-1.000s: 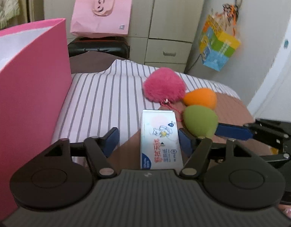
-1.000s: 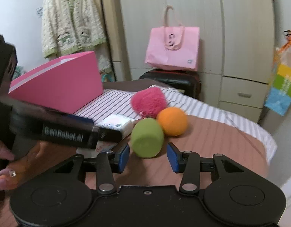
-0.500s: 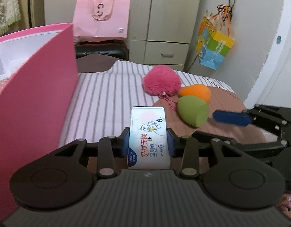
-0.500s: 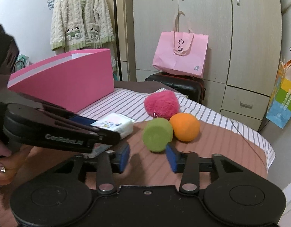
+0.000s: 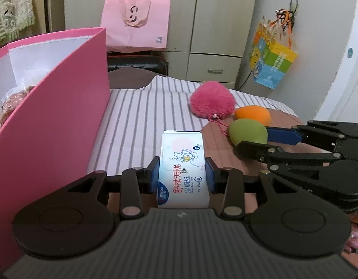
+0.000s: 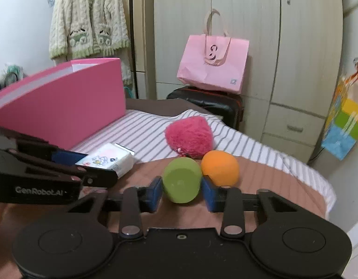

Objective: Organize soft objects
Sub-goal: 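Lift the wipe pack with the left tool while the right tool lifts the green sponge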

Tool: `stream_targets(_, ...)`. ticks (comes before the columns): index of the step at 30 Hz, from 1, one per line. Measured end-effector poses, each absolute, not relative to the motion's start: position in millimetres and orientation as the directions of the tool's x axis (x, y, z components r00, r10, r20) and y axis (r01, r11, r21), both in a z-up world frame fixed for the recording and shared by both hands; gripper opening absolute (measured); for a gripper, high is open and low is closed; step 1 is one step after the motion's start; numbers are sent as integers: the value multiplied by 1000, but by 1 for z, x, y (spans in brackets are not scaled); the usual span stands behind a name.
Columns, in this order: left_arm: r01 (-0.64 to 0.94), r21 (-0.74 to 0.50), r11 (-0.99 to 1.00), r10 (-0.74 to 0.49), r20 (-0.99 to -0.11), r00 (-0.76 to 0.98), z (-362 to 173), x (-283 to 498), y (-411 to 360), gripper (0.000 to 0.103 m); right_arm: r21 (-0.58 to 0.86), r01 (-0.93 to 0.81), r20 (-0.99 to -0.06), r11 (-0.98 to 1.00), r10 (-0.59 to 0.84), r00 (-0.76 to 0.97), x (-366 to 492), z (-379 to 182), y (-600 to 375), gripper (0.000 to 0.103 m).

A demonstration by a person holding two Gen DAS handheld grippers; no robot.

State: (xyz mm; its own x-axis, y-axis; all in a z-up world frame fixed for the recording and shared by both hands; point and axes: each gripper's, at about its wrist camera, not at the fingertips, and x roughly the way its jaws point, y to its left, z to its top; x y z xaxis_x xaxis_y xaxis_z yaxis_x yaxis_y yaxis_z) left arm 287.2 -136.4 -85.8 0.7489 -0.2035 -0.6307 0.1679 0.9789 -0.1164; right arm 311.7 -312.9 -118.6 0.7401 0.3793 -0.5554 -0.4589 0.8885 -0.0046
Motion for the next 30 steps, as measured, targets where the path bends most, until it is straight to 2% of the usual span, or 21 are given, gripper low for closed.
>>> stream_targets(5,188,-94,978,-206,-612,764,-78,272,-137,38,-10,-427,-539,904,355,764,292,-116,-315,39)
stream_targets(13,228,-155,961,-276,-584,764,-67,241,-129,38,1,-399,-536,917,337,774,261,-107,-310,39)
stream_targets(17,255,-207,944,-329,-577,747,-63,229,-120,38,31,-319,-553,947,283,784,251,-104,-312,39)
stream_targets(22,262,-205,943,-333,-576,747,-60,215,-114,38,70,-316,-553,946,300,777,231,-99,-312,39)
stream_targets(30,299,-210,931,-364,-605,708,-58,193,-104,38,81,-322,-615,943,302,729,194,-93,-304,39)
